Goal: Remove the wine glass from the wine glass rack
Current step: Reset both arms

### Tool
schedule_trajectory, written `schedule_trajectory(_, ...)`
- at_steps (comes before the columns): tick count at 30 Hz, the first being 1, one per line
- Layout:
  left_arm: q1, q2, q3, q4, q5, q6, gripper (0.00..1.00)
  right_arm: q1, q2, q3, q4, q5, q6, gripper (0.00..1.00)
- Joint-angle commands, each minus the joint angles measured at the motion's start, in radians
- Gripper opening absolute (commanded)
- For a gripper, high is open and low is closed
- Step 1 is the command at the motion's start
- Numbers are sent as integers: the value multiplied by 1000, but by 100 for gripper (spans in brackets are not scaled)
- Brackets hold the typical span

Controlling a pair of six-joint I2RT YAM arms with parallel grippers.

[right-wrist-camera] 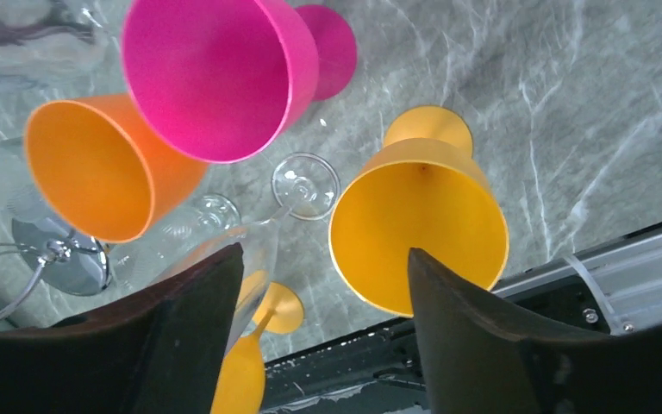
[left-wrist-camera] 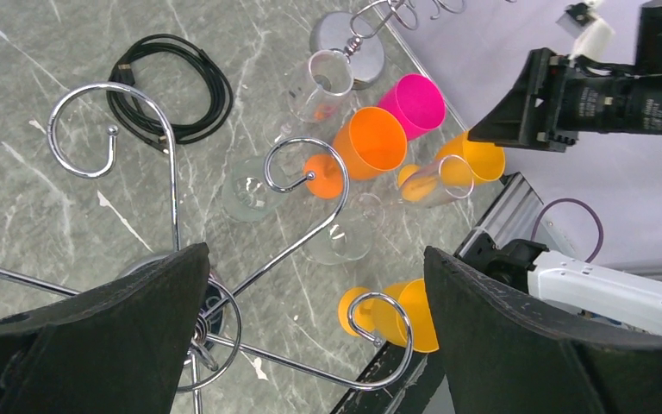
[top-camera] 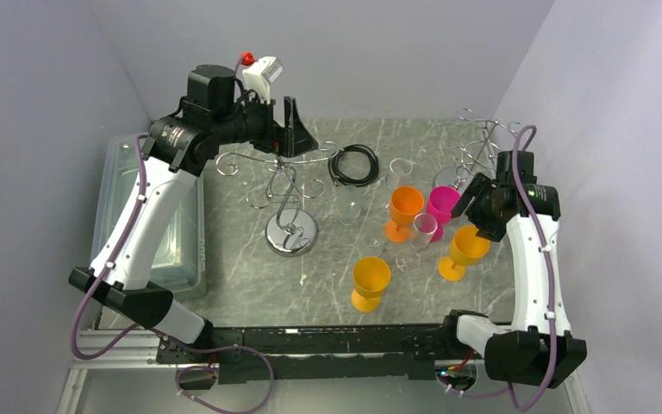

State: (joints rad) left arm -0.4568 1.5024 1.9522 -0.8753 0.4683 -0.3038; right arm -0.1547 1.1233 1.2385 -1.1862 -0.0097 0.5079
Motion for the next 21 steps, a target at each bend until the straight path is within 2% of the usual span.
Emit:
schedule_trajectory(1,-1,-8,54,20,-43,13,99,-3,-38,103,-52,4,4,77)
schedule_trajectory(3,-2,-9,63,19,-56,15,99,-3,-47,156,-75,6,8,85)
schedule_trajectory(4,-3,-10,67,17,-65,16,99,-3,-49,190,-81,-1,9,97)
schedule_trajectory(5,-3,-11,70,16,-72,19,99,-3,-49,229,-84,-10,10,99)
schedule_trajectory(9,-3,-25,70,16,-118,22,99,-3,-36,412,-51,-62,10,100)
schedule_trajectory(13,-3,-51,51,21,-214,13,99,-3,-40,530,79,-145,30,100)
schedule_trajectory(21,-3,-100,7,42,-332,14,99,-3,-106,429,373,-257,72,100)
